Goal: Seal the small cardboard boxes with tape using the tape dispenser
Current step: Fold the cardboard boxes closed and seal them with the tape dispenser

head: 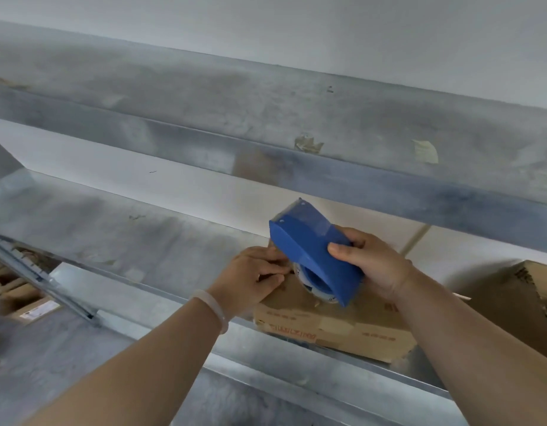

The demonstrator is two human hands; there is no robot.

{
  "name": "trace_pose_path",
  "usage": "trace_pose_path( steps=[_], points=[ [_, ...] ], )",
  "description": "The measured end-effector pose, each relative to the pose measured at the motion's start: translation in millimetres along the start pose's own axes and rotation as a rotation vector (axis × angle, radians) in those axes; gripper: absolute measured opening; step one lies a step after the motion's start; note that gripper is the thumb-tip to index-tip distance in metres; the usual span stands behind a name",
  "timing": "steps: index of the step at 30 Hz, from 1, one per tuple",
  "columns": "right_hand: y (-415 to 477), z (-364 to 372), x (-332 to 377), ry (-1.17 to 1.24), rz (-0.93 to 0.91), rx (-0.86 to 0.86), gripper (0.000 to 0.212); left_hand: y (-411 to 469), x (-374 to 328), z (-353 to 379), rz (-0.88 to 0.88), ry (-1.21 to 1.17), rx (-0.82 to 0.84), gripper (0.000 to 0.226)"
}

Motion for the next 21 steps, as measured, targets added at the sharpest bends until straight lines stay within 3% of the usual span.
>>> trace_pose_path(
  steps=[8, 12, 15, 17, 21],
  points=[
    [7, -11, 5, -0.181, 0.004, 0.089, 0.050, 1, 2, -1, -0.192, -0.145, -0.041, 0.018],
    [8, -6, 4, -0.190, -0.003, 0.134, 0.049, 6, 5, -13, -0.458, -0.784, -0.093, 0.029],
    [9, -4, 4, -0.214, -0.025, 0.159, 0.060, 9, -1, -28, -0.464, -1.028, -0.043, 0.056],
    [10, -3, 4, -0.213, -0.037, 0.173, 0.066, 12, -11, -41, -0.391, -0.930, -0.093, 0.063],
    [12, 0, 5, -0.208, -0.067, 0.191, 0.066, 17, -43, -72, -0.126, -0.455, -0.322, 0.032]
  ],
)
Point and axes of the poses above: each hand's wrist, its own y-axis towards the middle knuckle, its own z-axis out of the palm, x = y × z, the point moved 5 cm from there along y, towards the middle knuckle, and after that the axes turned 3 degrees about -y, right-handed, at the moved point
